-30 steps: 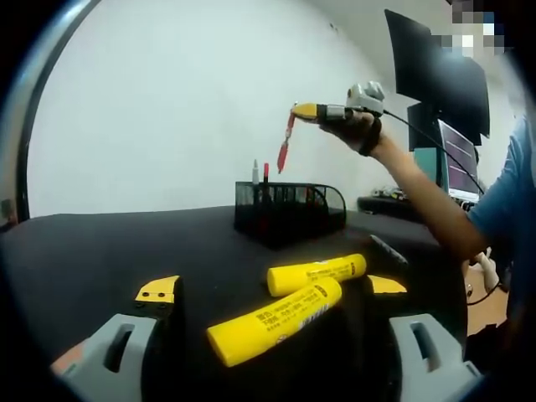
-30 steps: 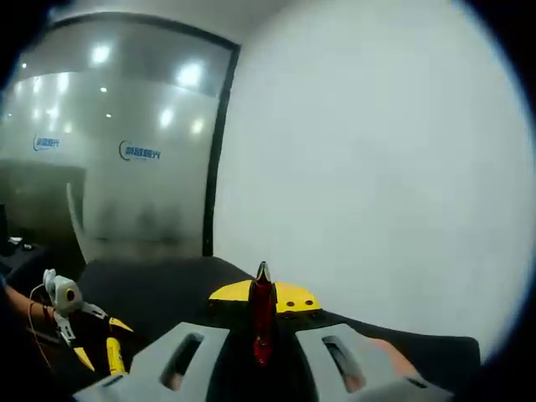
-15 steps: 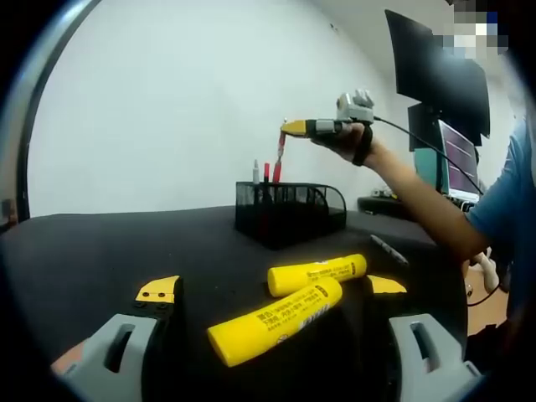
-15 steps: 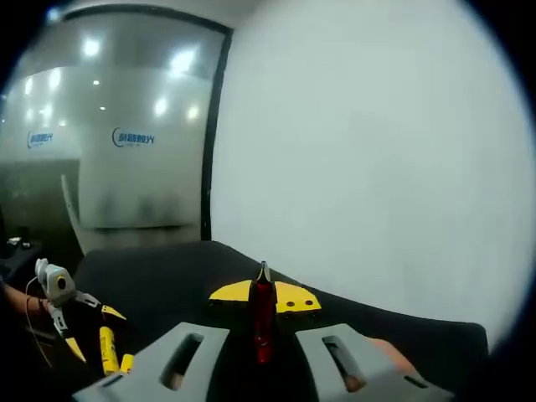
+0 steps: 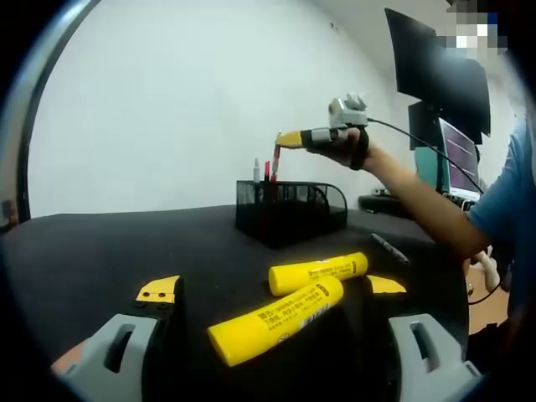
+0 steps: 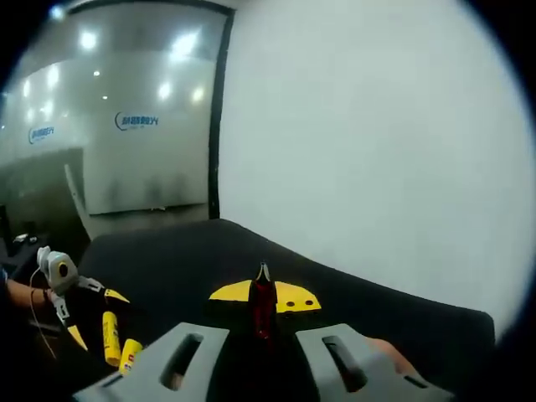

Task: Pick up pens and glue sticks and place them into the holder.

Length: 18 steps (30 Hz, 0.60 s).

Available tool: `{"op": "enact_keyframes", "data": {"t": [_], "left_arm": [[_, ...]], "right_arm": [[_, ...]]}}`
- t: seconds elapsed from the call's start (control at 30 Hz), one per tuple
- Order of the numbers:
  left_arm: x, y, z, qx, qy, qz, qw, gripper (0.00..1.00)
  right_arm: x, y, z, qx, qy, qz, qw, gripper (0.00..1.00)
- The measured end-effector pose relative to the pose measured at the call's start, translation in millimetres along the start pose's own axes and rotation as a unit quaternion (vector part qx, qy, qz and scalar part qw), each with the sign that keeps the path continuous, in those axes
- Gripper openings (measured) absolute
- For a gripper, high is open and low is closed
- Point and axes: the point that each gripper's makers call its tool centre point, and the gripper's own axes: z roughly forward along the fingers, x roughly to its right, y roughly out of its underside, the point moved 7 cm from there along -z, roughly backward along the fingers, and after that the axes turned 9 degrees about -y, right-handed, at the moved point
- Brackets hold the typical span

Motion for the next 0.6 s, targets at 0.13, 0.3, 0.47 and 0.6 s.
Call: {"op": "enact_keyframes", "data": {"t": [0.13, 0.3, 0.47, 0.6], "left_arm": [[0.1, 0.2, 0.0, 0.0, 0.0, 0.0, 1.0, 0.83], [-0.1, 0.5, 0.2, -0.001, 0.0, 0.001, 1.0, 0.83], [-0.3, 0.4, 0.2, -0.001, -0.001, 0.001, 1.0, 0.83], [-0.6, 0.7, 0.4, -0.002, -0.001, 0.002, 1.0, 0.83]], "right_arm": [[-3.6, 6.0, -3.3, -0.021, -0.004, 0.0, 0.9998, 0.05], [-7.5, 12.8, -4.9, -0.044, -0.007, -0.007, 0.999, 0.05], [-13.5, 21.3, -2.0, -0.059, -0.011, -0.01, 0.9981, 0.05], [-17.2, 25.8, -0.5, -0.067, -0.014, -0.011, 0.9976, 0.05]]}}
